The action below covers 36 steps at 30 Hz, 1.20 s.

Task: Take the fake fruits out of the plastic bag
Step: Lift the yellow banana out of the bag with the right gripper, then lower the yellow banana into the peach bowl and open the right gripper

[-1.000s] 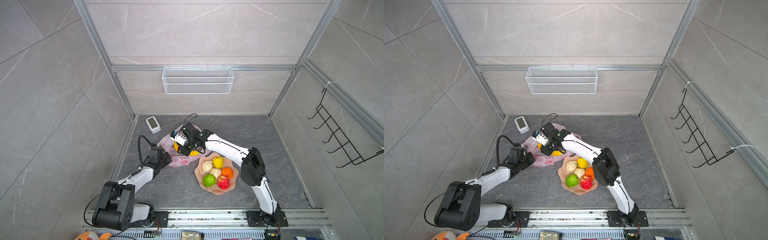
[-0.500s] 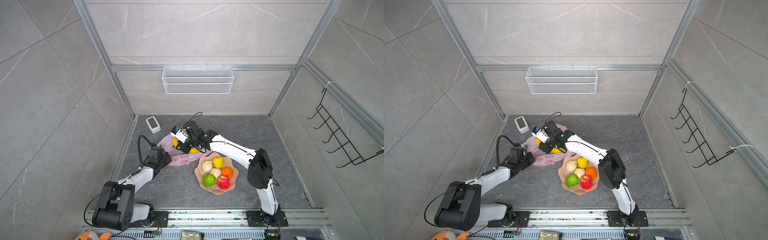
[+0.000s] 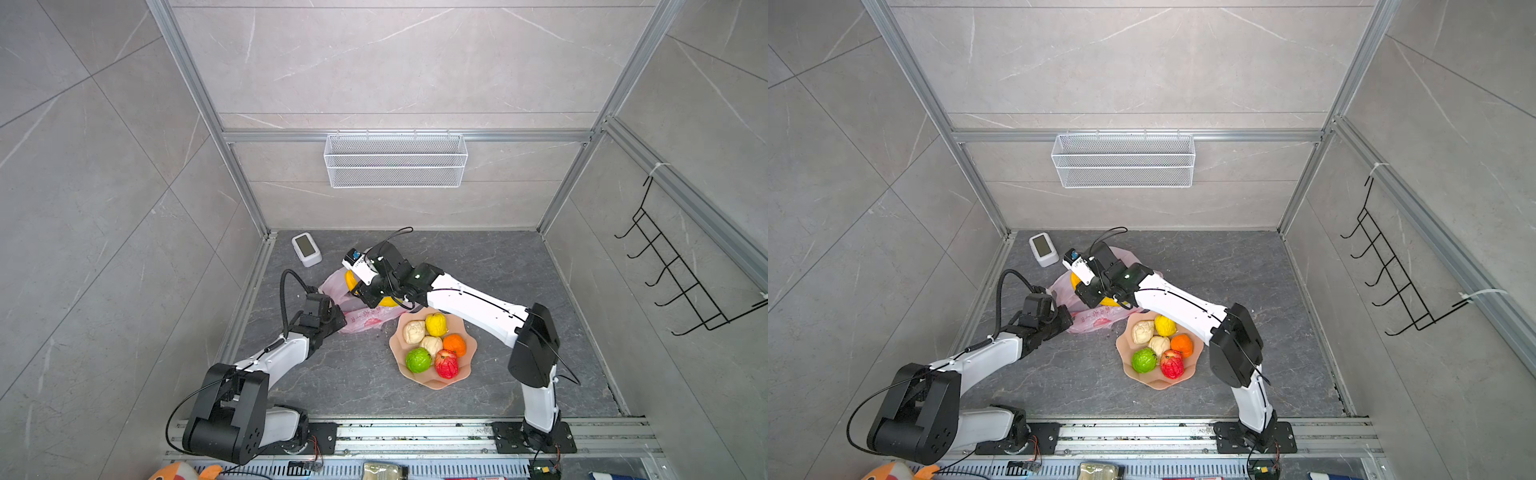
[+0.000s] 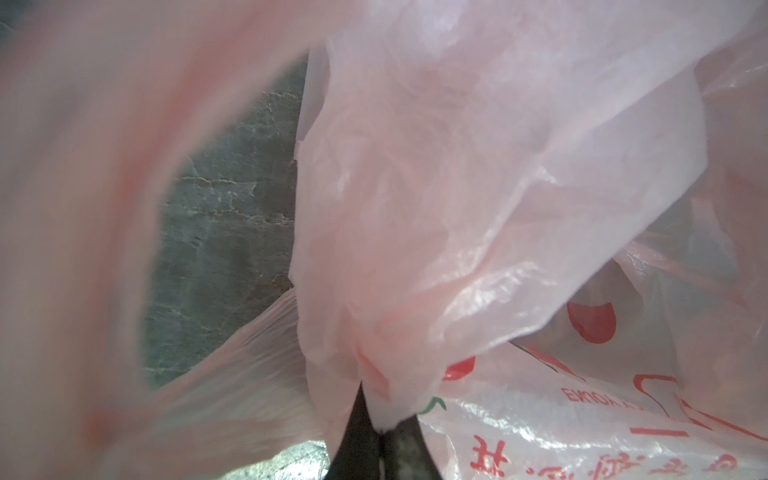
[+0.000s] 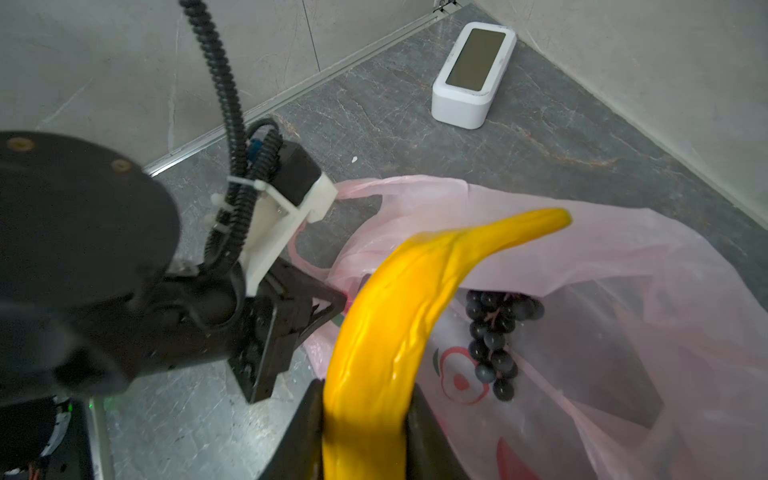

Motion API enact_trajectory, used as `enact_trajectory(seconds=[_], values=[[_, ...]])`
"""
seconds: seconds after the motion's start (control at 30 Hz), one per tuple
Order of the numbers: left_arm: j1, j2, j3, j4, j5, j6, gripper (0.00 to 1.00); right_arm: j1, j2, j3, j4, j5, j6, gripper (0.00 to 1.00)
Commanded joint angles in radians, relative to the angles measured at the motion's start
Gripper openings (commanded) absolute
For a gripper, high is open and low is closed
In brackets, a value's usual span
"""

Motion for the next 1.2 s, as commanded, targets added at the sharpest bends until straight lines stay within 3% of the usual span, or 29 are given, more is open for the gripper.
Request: enact_trajectory(seconds=[0.0, 0.3, 0.57, 1.17], values=[[0.001, -0.024, 0.031, -0.010, -0.023, 0.018, 0.00, 0.021, -0.123, -0.090, -0.037, 0.061, 0.051, 0.11], [0.001, -0.009, 0.031, -0.001, -0.023, 0.018, 0.00, 0.096, -0.320, -0.363, -0.066, 0.112, 0.169, 0.11], [0.001, -0.002, 0.030, 0.007, -0.028, 0.022, 0.00, 0.159, -0.405, -0.582, -0.007, 0.053, 0.318, 0.12], [0.000, 0.010, 0.030, 0.016, -0.019, 0.021, 0.00, 0.193, -0.428, -0.761, 0.100, 0.122, 0.417, 0.11]])
